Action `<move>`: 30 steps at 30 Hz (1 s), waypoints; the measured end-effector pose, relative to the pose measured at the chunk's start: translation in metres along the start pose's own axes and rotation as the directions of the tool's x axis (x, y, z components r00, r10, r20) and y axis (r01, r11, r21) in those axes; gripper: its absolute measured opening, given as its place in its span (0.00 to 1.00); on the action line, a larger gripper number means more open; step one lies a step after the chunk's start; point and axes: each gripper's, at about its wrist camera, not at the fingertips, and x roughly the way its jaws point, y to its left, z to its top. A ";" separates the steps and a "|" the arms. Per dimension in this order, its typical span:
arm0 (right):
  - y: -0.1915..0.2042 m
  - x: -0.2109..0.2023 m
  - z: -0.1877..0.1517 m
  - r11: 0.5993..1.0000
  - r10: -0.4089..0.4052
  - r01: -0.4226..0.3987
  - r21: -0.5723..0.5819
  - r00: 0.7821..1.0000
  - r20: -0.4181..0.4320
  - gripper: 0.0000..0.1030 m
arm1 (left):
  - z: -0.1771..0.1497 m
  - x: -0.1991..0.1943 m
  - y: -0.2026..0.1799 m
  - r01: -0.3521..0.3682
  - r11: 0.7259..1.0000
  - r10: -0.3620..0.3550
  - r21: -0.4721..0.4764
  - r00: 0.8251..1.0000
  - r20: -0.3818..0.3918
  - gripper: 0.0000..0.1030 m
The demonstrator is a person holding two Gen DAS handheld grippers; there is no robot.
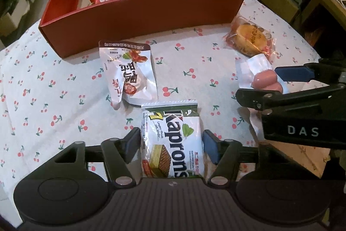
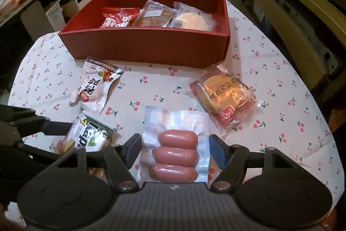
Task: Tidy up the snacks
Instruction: 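Lift the Kapron wafer and sausage pack and carry both over the red box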
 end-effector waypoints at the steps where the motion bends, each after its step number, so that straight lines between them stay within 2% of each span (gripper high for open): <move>1: -0.001 0.000 0.000 1.000 0.001 -0.001 0.001 1.000 -0.002 0.76 | 0.000 0.002 -0.001 -0.004 1.000 0.004 0.005 1.000 -0.001 0.77; 4: -0.002 0.000 0.001 1.000 0.006 -0.006 -0.001 1.000 -0.006 0.76 | -0.001 0.005 -0.008 -0.030 0.999 0.030 0.037 1.000 -0.001 0.79; 8: -0.003 -0.001 0.002 1.000 0.012 -0.012 -0.002 1.000 -0.001 0.76 | 0.000 0.001 -0.009 -0.035 0.999 0.034 0.037 0.999 0.009 0.63; 13: -0.002 -0.004 0.002 1.000 0.011 -0.011 -0.007 1.000 0.013 0.76 | -0.002 -0.003 -0.004 -0.018 1.000 0.018 0.005 1.000 0.010 0.63; 21: -0.005 -0.009 0.006 1.000 0.005 -0.005 0.003 0.999 0.042 0.76 | 0.007 -0.021 0.007 0.018 0.999 -0.015 -0.047 0.998 0.067 0.62; 30: -0.007 -0.011 0.013 1.000 -0.016 0.016 0.008 0.998 0.060 0.76 | 0.013 -0.023 0.021 0.009 0.995 -0.001 -0.098 0.996 0.089 0.62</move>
